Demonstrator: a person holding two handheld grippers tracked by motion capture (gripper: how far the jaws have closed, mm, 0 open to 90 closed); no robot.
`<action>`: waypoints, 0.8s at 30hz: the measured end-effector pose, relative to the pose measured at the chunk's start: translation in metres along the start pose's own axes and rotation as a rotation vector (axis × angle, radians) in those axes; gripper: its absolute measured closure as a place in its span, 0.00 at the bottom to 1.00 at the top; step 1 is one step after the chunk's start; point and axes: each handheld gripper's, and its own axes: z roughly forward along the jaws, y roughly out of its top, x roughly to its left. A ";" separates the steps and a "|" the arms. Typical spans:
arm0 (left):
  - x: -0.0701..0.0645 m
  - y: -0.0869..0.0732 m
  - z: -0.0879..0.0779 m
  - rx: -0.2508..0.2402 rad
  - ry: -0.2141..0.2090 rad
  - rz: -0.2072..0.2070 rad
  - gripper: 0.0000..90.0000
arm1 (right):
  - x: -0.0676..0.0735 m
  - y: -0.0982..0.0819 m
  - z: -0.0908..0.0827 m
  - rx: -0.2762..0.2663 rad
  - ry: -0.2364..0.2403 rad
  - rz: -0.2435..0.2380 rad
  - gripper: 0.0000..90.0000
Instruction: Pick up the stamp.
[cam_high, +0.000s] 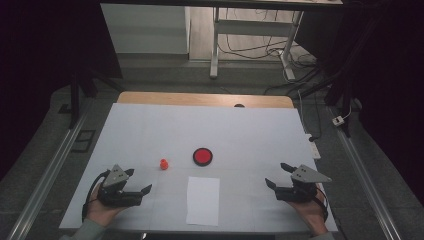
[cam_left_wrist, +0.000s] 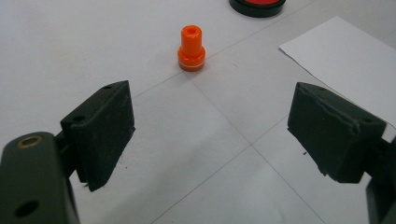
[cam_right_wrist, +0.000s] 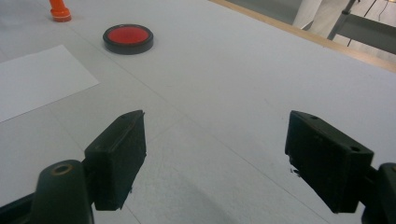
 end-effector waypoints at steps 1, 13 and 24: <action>0.000 0.000 0.000 0.000 0.000 0.001 0.17 | 0.000 0.000 0.000 0.001 0.001 -0.001 0.23; 0.001 0.001 0.000 0.005 -0.002 -0.001 0.17 | 0.004 0.002 -0.001 -0.005 0.025 -0.014 0.27; 0.001 0.004 -0.002 -0.002 -0.002 -0.002 0.17 | 0.005 0.002 0.001 -0.001 0.028 -0.009 0.28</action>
